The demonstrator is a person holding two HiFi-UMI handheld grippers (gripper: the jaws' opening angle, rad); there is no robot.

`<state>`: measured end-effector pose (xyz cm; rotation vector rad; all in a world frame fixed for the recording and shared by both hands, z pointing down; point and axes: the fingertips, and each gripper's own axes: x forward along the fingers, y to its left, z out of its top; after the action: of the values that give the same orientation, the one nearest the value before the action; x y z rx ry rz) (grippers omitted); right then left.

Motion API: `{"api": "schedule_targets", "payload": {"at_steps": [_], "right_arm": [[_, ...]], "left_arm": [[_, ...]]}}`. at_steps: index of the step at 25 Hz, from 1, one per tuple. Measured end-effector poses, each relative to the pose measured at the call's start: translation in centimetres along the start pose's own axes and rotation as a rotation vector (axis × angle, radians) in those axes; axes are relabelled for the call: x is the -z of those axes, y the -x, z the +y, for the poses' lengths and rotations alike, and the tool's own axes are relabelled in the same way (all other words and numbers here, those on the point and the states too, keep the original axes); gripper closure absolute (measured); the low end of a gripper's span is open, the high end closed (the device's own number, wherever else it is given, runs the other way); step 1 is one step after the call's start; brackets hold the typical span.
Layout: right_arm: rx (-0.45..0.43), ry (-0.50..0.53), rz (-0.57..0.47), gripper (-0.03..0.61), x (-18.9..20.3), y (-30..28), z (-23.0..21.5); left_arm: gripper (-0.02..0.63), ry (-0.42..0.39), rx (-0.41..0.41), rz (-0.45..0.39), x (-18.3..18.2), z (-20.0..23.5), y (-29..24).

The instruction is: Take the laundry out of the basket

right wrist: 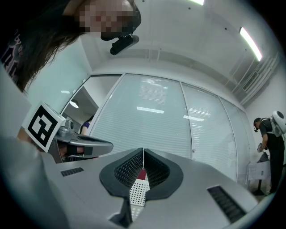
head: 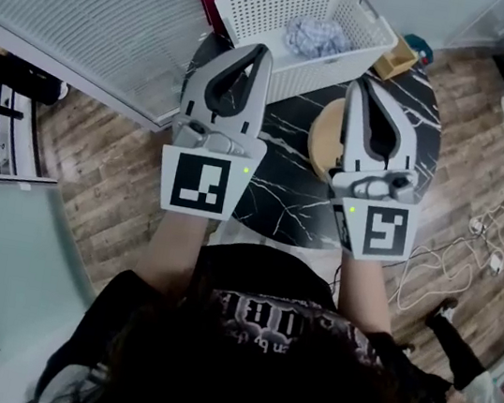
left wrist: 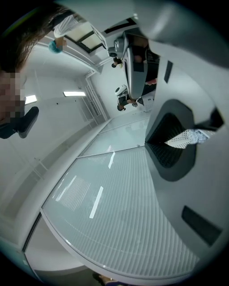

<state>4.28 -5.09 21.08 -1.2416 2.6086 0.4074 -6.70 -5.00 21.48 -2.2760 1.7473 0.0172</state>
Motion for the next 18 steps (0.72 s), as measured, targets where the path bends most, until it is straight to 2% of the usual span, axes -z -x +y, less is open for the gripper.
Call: {"api": "schedule_targets", "payload": {"at_steps": [18], "right_arm": [[0.068,-0.021,0.014,0.551,2.8,-6.2,-2.7]], "left_arm": [[0.612,0.005,0.134,0.006,2.7,2.7,-8.2]]}}
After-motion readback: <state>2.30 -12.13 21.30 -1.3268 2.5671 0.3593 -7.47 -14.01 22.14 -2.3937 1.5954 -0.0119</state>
